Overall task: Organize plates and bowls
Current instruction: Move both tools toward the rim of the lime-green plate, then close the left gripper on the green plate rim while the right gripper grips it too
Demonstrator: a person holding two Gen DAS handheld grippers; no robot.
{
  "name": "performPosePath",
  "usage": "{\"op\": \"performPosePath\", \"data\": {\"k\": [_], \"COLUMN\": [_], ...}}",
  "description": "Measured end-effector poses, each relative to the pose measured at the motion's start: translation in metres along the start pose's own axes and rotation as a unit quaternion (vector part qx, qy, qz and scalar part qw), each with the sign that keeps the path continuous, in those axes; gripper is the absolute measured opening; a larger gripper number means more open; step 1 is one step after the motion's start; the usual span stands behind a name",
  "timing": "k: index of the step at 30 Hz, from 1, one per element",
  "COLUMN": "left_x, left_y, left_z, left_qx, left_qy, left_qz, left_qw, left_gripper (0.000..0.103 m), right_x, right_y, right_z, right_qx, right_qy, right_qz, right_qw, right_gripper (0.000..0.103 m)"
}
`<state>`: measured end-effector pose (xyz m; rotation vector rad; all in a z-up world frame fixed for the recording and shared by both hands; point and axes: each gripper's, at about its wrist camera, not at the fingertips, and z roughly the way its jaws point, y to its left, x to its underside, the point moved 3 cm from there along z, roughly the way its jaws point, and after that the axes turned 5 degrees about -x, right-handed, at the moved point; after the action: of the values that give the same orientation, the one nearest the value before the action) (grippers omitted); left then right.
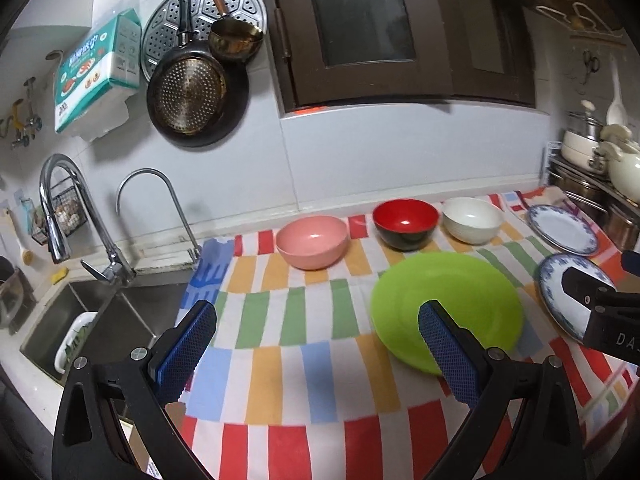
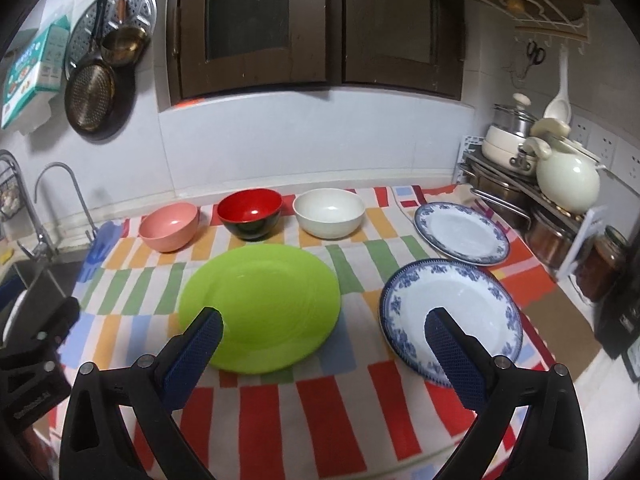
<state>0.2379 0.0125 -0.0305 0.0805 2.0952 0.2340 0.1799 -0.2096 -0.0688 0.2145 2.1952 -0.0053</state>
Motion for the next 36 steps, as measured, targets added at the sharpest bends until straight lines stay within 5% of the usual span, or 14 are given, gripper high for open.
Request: {"op": "performPosePath", "data": {"k": [15,36], "left_x": [-0.014,0.02], "left_y": [-0.034,-0.079], "left_z": [0.085,0.185], "left_qx": [0.007,0.074], "left_qy": [0.092,0.232], "left_qz": [0.024,0.043], "left_qw": [0.9954,0.9689], "left_gripper": [0.101,0.082], "right_x": [-0.034,-0.014], "right_y": [-0.008,-0.02], "right_z": [0.086,0.203], "right_qx": [-0.011,-0.027], "right_qy": [0.066,0.192], "right_qz": [-0.032,-0.019], "right_qw": [0.997,0.981], "right_gripper": [0.101,0.08]}}
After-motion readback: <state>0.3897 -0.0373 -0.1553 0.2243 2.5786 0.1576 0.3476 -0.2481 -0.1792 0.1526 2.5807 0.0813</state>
